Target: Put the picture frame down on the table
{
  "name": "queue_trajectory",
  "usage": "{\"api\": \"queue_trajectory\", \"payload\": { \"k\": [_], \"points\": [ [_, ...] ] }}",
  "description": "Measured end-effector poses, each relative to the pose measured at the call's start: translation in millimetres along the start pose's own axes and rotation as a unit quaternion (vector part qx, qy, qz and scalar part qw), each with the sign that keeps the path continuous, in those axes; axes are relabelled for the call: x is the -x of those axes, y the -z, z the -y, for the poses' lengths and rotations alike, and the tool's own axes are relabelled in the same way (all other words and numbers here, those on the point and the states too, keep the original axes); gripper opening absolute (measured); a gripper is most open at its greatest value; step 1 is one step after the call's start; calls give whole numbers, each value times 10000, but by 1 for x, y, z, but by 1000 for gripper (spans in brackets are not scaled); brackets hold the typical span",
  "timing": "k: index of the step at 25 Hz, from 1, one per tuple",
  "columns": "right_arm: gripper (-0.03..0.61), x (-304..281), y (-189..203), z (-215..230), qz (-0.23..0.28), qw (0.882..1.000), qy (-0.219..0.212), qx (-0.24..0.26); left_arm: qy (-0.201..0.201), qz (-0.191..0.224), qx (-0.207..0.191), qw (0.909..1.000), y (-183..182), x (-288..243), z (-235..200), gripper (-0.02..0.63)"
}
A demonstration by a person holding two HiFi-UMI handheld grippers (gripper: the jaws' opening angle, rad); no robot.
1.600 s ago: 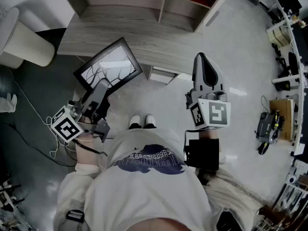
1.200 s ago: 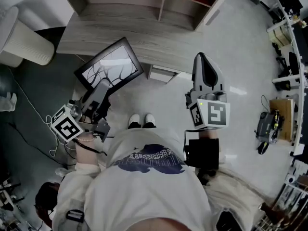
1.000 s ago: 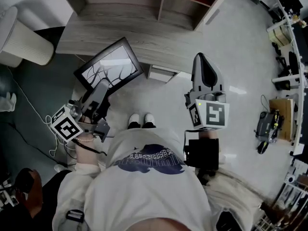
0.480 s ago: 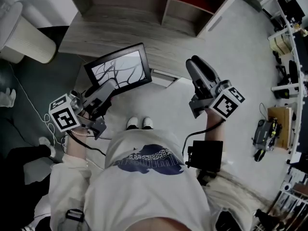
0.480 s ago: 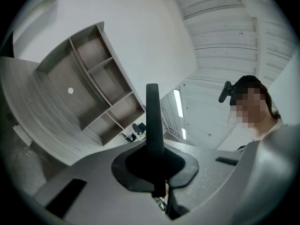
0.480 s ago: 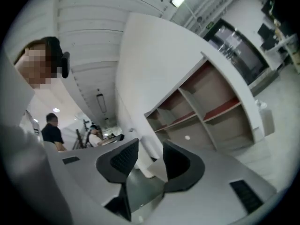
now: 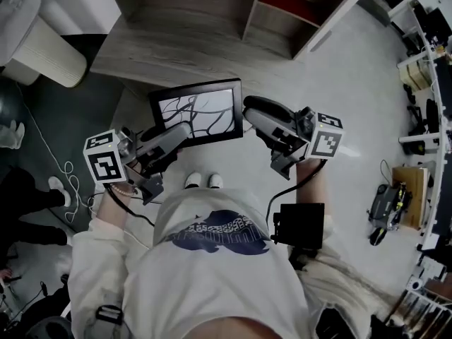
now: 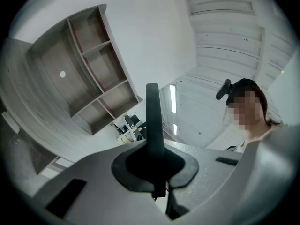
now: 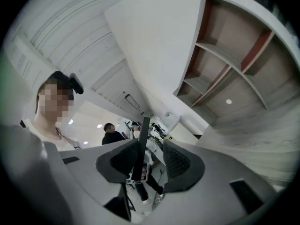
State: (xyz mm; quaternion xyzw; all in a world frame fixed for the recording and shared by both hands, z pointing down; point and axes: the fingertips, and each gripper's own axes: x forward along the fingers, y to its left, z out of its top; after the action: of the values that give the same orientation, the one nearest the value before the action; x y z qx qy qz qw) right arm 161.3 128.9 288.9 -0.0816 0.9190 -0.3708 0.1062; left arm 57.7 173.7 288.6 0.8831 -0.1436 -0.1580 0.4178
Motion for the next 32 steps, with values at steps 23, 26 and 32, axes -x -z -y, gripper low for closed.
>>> {"api": "queue_trajectory", "payload": {
  "k": [23,26,32],
  "points": [
    [80,-30,7,-5,-410,9973,-574,-224,-308,-196,-50,9993,8,-1,-9,18],
    [72,-29,9,0,-388,9970,-568,-359,-515,-83,-158,9985,13,-1,-15,21],
    [67,-30,8,5,-291,9962,-578,-581,-726,254,-106,9970,13,4,-22,26]
  ]
}}
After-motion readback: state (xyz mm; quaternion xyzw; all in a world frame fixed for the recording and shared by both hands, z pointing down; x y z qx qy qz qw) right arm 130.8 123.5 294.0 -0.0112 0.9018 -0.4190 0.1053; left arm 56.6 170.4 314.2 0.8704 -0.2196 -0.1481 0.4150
